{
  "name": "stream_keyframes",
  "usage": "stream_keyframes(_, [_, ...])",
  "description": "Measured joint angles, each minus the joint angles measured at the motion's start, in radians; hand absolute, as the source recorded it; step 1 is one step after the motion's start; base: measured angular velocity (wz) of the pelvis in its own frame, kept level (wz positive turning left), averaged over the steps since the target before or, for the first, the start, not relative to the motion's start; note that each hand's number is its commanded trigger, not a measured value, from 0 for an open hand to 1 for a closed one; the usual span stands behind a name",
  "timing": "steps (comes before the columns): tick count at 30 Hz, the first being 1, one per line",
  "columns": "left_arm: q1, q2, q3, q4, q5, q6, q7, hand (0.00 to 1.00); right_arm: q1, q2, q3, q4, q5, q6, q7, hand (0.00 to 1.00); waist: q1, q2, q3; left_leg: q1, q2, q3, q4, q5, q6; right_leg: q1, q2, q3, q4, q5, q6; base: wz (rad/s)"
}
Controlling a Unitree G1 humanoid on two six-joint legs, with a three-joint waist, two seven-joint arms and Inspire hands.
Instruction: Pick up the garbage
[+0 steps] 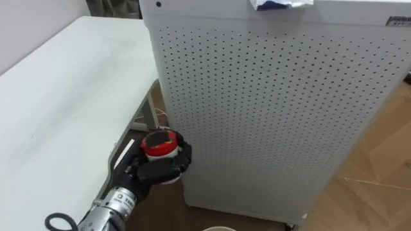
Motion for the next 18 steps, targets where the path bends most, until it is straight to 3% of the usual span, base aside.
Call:
stream_keyframes(4, [0.058, 0.015, -0.043, 0.016, 0.021, 0.018, -0.058, 1.00, -0.017, 0.001, 0.000, 0.001, 0.017, 0.000, -0.009, 1.00, -0.004, 0.000, 0.0039, -0.005, 0.003, 0.037, 0.001, 0.000, 0.000, -0.024, -0.001, 0.012, 0.012, 0.001, 0.001, -0.22])
stream_keyframes(9, [0.058, 0.018, -0.046, 0.092, 0.051, 0.018, -0.076, 1.00, -0.069, 0.004, 0.000, 0.001, 0.020, -0.004, -0.016, 1.00, -0.002, 0.006, 0.0107, -0.059, 0.013, 0.073, 0.021, -0.001, 0.002, -0.117, -0.003, 0.013, 0.072, 0.001, 0.000, -0.28])
stream_keyframes(14, [0.051, 0.012, -0.047, 0.192, 0.056, 0.023, -0.104, 1.00, -0.100, -0.004, 0.001, 0.001, 0.029, -0.004, -0.024, 1.00, 0.002, 0.023, 0.0246, -0.142, 0.016, 0.094, 0.065, -0.001, 0.002, -0.218, -0.016, -0.003, 0.141, -0.002, -0.007, -0.07])
stream_keyframes(18, [0.047, -0.001, -0.054, 0.267, 0.057, 0.025, -0.111, 0.97, -0.108, -0.003, 0.024, 0.003, 0.031, -0.005, -0.022, 1.00, 0.011, 0.024, 0.0259, -0.190, 0.019, 0.094, 0.088, -0.001, 0.002, -0.270, -0.018, -0.001, 0.162, -0.002, -0.016, -0.02])
